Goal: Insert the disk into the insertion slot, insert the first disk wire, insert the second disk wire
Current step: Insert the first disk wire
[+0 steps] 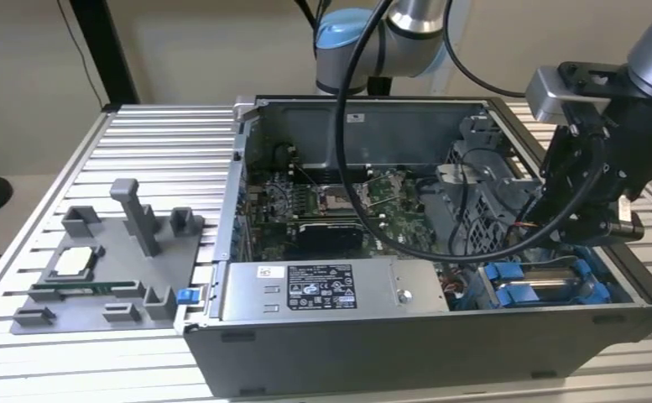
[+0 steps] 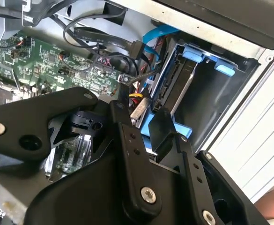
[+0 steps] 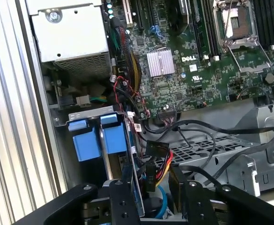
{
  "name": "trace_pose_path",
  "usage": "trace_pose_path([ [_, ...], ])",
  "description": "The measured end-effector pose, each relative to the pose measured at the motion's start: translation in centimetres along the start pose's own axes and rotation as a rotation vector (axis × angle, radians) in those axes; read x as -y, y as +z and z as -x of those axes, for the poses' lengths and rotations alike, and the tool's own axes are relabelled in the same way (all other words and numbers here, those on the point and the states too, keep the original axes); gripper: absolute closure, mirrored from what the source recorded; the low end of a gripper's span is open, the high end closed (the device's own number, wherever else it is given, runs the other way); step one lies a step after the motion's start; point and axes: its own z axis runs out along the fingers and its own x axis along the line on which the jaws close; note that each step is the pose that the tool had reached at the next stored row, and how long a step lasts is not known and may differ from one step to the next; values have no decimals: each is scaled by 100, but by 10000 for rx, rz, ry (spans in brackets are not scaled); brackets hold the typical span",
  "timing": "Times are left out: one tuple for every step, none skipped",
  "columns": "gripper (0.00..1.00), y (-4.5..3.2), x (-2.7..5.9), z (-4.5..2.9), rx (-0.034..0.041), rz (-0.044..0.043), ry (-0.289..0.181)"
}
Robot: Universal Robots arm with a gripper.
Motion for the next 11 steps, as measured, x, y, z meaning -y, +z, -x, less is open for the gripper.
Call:
trace_pose_path([
  [0, 0, 0, 0, 0, 0, 3],
  [0, 0, 0, 0, 1, -1, 6],
  [0, 1, 0, 0, 1, -1, 9],
  [0, 1, 0, 0, 1, -1, 12],
  [0, 1, 0, 0, 1, -2, 15],
  [0, 1, 0, 0, 2, -2, 17],
  [0, 1, 0, 0, 2, -2, 20],
  [0, 1, 0, 0, 3, -2, 20],
  [0, 1, 0, 0, 11, 0, 20],
  [0, 1, 0, 0, 20, 2, 20],
  [0, 1, 0, 0, 31, 4, 20],
])
